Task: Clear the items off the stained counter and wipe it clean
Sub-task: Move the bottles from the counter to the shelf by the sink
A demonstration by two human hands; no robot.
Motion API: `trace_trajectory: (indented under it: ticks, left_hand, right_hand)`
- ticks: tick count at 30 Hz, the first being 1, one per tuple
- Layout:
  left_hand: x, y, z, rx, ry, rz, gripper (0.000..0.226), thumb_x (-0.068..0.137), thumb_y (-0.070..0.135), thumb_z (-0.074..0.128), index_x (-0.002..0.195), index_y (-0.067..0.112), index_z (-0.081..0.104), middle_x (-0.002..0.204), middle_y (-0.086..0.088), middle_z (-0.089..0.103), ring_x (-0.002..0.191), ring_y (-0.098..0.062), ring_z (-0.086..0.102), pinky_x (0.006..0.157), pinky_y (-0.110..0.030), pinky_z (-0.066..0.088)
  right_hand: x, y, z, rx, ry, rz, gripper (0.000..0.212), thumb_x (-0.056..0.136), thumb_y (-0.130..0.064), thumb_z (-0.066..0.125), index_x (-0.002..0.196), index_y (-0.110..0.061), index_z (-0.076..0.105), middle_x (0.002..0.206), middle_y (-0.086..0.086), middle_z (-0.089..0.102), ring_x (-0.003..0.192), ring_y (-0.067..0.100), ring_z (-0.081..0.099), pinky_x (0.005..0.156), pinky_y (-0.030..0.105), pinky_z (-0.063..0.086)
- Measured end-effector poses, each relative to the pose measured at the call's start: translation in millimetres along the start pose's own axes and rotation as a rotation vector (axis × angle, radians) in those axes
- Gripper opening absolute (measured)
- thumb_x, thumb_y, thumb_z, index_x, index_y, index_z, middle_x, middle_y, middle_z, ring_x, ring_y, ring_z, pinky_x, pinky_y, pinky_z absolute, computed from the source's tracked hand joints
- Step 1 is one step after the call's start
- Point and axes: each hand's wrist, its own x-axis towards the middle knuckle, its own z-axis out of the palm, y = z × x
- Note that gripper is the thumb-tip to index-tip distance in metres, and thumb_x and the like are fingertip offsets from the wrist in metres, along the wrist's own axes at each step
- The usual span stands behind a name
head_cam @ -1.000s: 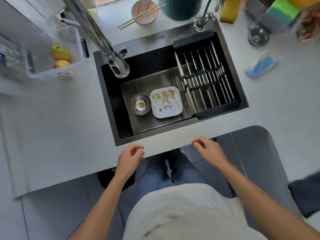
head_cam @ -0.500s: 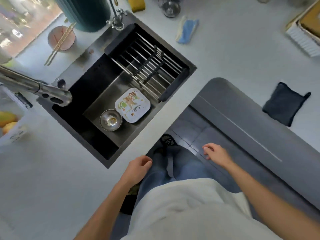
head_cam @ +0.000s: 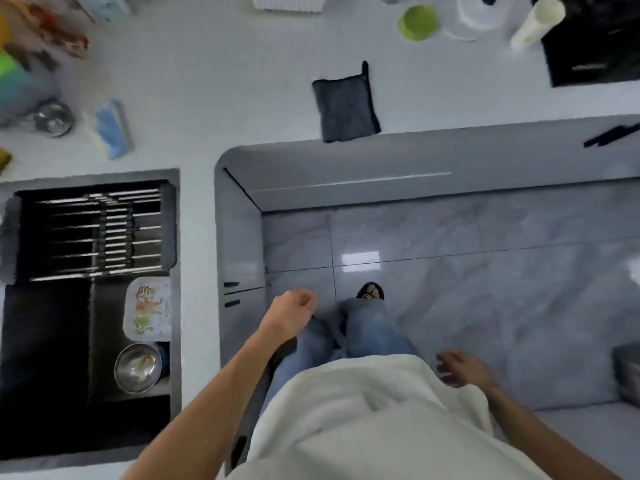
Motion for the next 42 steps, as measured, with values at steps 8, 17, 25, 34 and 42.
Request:
trace_trajectory:
  ticks: [8, 17, 25, 34, 42]
  left_hand:
    - [63, 99, 36, 0.289, -0.087, -0.031, 0.024, 0.104, 0.023, 0.053, 0.1, 0.013, 0.074, 0.103, -0.013, 0.078, 0.102, -0.036, 0.073, 0.096, -0.046, 0.059]
    - [97, 165, 47, 0.538, -0.127, -0.223, 0.026, 0.104, 0.017, 0.053, 0.091, 0.001, 0.069, 0.089, -0.022, 0.072, 0.07, -0.029, 0.065, 0.064, -0.028, 0.045]
    - [156, 269, 72, 0.57, -0.209, -0.263, 0.029, 0.103, -0.003, 0.047, 0.078, 0.01, 0.052, 0.063, -0.006, 0.048, 0.05, -0.017, 0.037, 0.052, -0.023, 0.027]
    - [231, 447, 151, 0.68, -0.332, -0.059, 0.025, 0.102, 0.004, 0.051, 0.079, 0.006, 0.059, 0.074, -0.013, 0.059, 0.06, -0.024, 0.05, 0.055, -0.027, 0.037]
    - [262, 603, 288, 0.821, -0.465, 0.238, 0.018, 0.104, 0.017, 0.054, 0.091, 0.011, 0.064, 0.086, -0.011, 0.068, 0.069, -0.023, 0.06, 0.064, -0.029, 0.045]
  right_hand:
    - [11, 61, -50, 0.245, 0.009, 0.098, 0.022, 0.104, -0.02, 0.055, 0.103, -0.006, 0.073, 0.097, 0.008, 0.072, 0.071, 0.01, 0.059, 0.055, 0.008, 0.042]
    - [57, 30, -151, 0.672, 0.142, 0.022, 0.022, 0.103, -0.027, 0.057, 0.11, -0.011, 0.071, 0.098, 0.01, 0.073, 0.075, 0.023, 0.066, 0.066, 0.03, 0.05]
    - [83, 1, -226, 0.813, 0.256, -0.02, 0.023, 0.106, -0.028, 0.05, 0.106, -0.02, 0.072, 0.099, 0.003, 0.074, 0.087, 0.024, 0.072, 0.069, 0.028, 0.053]
    - [87, 34, -225, 0.997, 0.259, 0.269, 0.026, 0.107, -0.029, 0.05, 0.114, -0.012, 0.069, 0.097, 0.006, 0.073, 0.082, 0.025, 0.07, 0.073, 0.035, 0.055]
    - [74, 73, -215, 1.297, 0.062, 0.543, 0.024, 0.108, -0.009, 0.045, 0.119, 0.004, 0.061, 0.082, 0.016, 0.059, 0.061, 0.024, 0.049, 0.056, 0.025, 0.038]
